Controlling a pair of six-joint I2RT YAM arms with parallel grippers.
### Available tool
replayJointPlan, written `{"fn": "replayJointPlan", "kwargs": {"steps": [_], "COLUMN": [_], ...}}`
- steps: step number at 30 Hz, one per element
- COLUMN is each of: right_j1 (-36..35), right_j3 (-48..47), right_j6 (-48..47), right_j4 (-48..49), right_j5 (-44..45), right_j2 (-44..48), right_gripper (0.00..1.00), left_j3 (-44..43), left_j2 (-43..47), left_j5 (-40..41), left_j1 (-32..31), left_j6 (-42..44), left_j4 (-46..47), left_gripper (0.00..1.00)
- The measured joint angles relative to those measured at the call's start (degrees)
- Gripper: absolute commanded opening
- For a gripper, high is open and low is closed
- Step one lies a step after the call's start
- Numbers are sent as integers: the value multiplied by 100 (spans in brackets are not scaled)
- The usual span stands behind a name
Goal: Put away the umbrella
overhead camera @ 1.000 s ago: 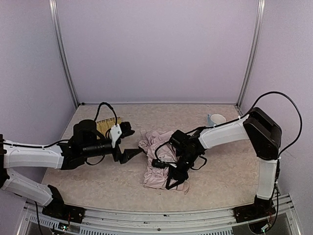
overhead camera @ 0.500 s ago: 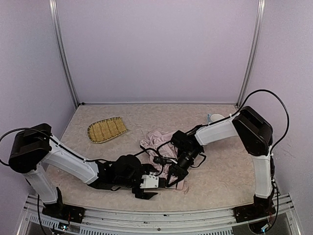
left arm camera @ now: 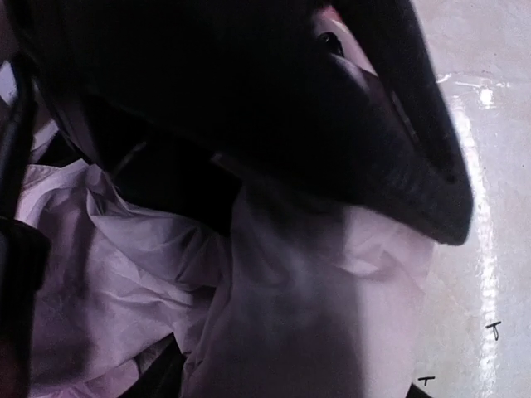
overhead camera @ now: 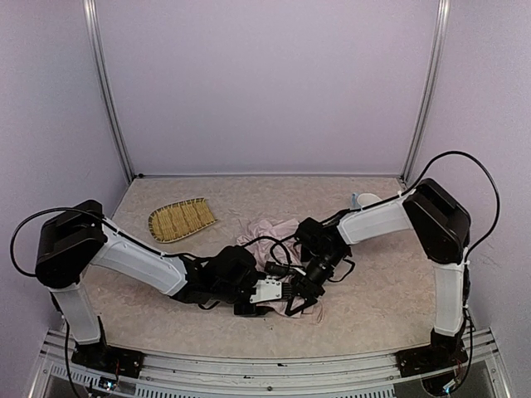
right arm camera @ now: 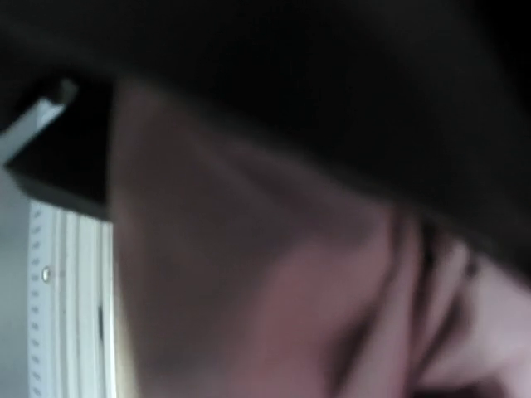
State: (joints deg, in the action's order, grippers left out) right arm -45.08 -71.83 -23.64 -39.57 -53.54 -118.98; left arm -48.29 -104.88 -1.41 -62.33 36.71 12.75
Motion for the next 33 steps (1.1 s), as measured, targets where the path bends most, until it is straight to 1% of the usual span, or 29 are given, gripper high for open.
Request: {"fn": "replayJointPlan", "kwargs": {"steps": [2,4,6,9,11,14,15,18,21,23,26,28,33], "right_j1": [2,2,15,15,15,-4,-39,-446,-1091,-1547,-2006,-2131,-2151], "right_j3": [136,363,595,975,1222,1742,1926,2710,3276,3512,3613,3593,3464], "right_j6": [96,254,398,654,780,863,855,686,341,24,-461,-778,-1438], "right_j4": [133,319,498,866,1123,1620,1860,2669,3418,3812,4159,4387,4675], "right_j5": [192,474,789,1475,1934,2531,2708,3403,4015,4454,5031,5493,6454], "right_j2": [238,581,975,1779,2337,3248,3512,4535,5084,5106,4747,4271,3141], "right_gripper": [65,70,71,71,71,71,71,72,74,76,77,79,79], "left_j3": [-221,-402,-603,-870,-1064,-1434,-1543,-1792,-2024,-2199,-2387,-2422,-2483], "left_j2": [-72,-142,-219,-341,-437,-684,-772,-1040,-1250,-1381,-1515,-1552,-1615], "left_j5": [-129,-280,-511,-848,-1110,-1786,-2035,-2903,-3521,-3816,-4111,-4232,-4476], "left_j1": [63,105,197,295,389,636,732,1027,1200,1283,1368,1408,1491], "left_j6": [-120,-247,-402,-601,-739,-977,-1058,-1300,-1425,-1451,-1458,-1453,-1408], "left_j4": [-354,-621,-949,-1298,-1506,-1810,-1884,-2107,-2339,-2538,-2774,-2822,-2983], "left_gripper": [46,43,41,40,38,33,30,26,23,22,22,21,20]}}
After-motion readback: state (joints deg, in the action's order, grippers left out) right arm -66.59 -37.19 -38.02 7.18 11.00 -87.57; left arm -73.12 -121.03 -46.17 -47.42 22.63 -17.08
